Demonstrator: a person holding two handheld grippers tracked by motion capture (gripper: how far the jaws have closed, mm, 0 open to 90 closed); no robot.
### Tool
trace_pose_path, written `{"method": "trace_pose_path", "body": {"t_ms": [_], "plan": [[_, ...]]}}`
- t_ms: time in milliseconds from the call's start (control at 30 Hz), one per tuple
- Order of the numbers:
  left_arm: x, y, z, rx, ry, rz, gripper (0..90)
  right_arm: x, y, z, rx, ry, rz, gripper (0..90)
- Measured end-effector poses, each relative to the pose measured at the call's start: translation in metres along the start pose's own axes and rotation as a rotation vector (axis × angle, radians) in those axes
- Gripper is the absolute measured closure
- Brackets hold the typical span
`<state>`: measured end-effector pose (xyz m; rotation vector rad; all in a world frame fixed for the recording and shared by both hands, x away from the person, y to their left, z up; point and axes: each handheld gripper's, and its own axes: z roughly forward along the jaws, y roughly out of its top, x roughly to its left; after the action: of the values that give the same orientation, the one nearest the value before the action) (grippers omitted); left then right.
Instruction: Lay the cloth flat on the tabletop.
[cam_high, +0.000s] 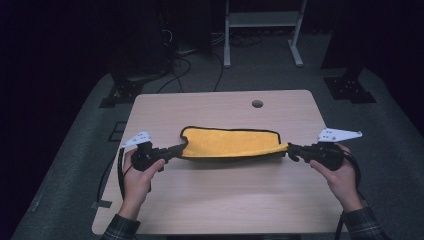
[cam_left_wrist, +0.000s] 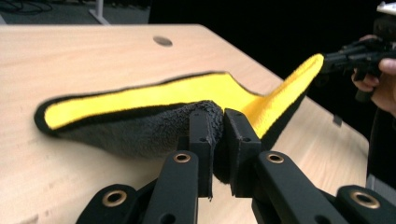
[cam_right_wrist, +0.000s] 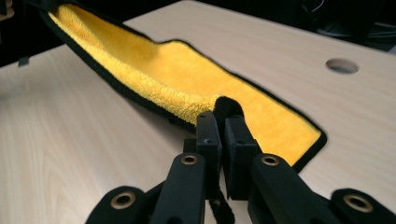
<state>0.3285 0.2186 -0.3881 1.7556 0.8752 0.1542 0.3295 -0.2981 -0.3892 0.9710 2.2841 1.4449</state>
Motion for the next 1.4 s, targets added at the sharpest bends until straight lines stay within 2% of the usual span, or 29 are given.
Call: {"method": "trace_pose_path", "body": {"t_ms": [233, 500, 700, 867, 1000, 1167, 1400], "plan": [[-0.010, -0.026, -0.005, 0.067, 0.002, 0.012, 81.8, 0.006, -0.020, 0.001, 0.043, 0.045, 0.008, 85.2], [-0.021, -0.050, -0.012, 0.115, -0.026, -0.009, 81.8, 0.019, -0.038, -0.005, 0.083, 0.074, 0.001, 85.2], [-0.030, -0.067, -0.018, 0.149, -0.046, -0.038, 81.7, 0.030, -0.049, -0.012, 0.101, 0.087, -0.004, 85.2], [-0.034, -0.082, -0.020, 0.187, -0.050, -0.073, 81.5, 0.039, -0.061, -0.014, 0.138, 0.102, -0.005, 85.2], [-0.036, -0.091, -0.021, 0.216, -0.049, -0.088, 81.4, 0.046, -0.070, -0.014, 0.172, 0.109, -0.012, 85.2], [-0.040, -0.099, -0.019, 0.251, -0.046, -0.089, 81.2, 0.050, -0.077, -0.013, 0.200, 0.112, -0.018, 85.2], [-0.040, -0.109, -0.018, 0.316, -0.026, -0.106, 80.4, 0.056, -0.088, -0.010, 0.256, 0.123, -0.023, 85.2]]}}
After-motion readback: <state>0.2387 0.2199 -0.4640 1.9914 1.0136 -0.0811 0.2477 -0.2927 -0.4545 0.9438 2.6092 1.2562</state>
